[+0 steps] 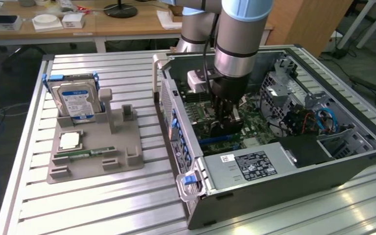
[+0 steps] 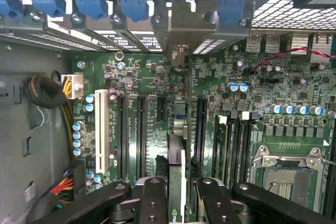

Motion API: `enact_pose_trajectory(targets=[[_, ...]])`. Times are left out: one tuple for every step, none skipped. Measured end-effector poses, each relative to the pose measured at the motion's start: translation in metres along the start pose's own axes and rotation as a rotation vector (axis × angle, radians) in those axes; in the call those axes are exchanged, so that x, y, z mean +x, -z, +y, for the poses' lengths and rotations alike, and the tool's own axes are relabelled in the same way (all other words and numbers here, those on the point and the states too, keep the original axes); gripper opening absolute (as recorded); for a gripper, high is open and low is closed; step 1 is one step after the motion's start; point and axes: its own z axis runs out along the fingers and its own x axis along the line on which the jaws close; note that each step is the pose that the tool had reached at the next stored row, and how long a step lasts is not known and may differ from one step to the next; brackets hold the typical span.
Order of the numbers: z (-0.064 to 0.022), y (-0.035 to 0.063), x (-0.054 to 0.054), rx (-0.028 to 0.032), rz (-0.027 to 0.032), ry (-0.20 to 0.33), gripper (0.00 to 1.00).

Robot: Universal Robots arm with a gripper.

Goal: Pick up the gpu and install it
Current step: 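Insert the gpu into the slot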

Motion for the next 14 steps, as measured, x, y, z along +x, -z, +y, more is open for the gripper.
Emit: enact_pose_trajectory(targets=[[0.0000, 0.0000, 0.0006, 0.0000, 0.0000, 0.000, 0.26], [0.0001, -0.0001, 0.0007, 0.0000, -0.0001, 0.000, 0.26], [0.0001, -0.0001, 0.0007, 0.0000, -0.0001, 0.000, 0.26], [0.0001, 0.0000, 0.0007, 0.0000, -0.0001, 0.000, 0.26], [0.0005, 0.0000, 0.0007, 0.0000, 0.0000, 0.000, 0.26], [0.0014, 0.0001, 0.0008, 0.0000, 0.0001, 0.000, 0.26], [0.0023, 0.0001, 0.0008, 0.0001, 0.0001, 0.000, 0.26], [0.0028, 0.0001, 0.0007, 0.0003, 0.0000, 0.000, 0.26], [0.0030, 0.0001, 0.0007, 0.0002, -0.0002, 0.000, 0.26], [0.0030, 0.0001, 0.0007, 0.0001, -0.0002, 0.000, 0.26], [0.0031, 0.0002, 0.0008, 0.0000, 0.0000, 0.000, 0.26], [0.0032, 0.0001, 0.0008, 0.0000, -0.0001, 0.000, 0.26], [0.0032, 0.0001, 0.0008, 0.0000, 0.0000, 0.000, 0.26], [0.0033, 0.0000, 0.0008, 0.0000, 0.0000, 0.000, 0.26]])
